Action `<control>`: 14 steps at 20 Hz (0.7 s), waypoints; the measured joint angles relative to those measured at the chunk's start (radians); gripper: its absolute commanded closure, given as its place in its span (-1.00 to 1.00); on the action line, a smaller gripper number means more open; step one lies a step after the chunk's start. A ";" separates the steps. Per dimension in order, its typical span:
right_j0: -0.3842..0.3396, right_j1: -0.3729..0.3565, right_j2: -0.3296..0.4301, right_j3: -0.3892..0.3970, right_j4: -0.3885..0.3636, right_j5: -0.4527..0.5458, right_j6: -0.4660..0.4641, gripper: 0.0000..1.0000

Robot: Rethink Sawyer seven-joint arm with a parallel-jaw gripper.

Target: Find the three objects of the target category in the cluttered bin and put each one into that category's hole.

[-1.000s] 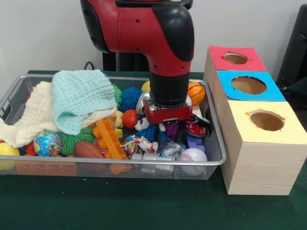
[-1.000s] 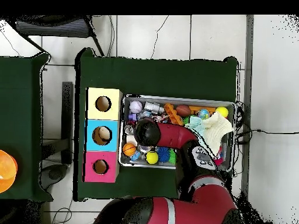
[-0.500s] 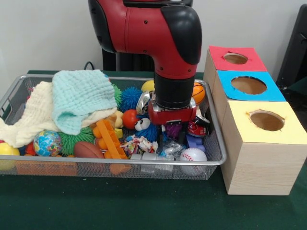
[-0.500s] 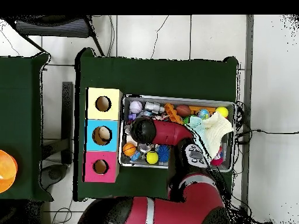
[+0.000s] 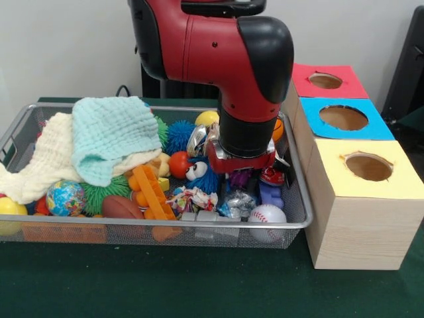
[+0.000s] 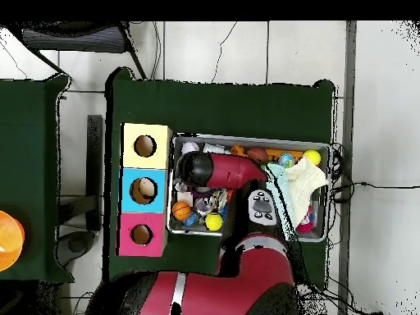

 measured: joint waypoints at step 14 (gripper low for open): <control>-0.034 0.015 0.020 -0.028 0.028 0.037 0.000 1.00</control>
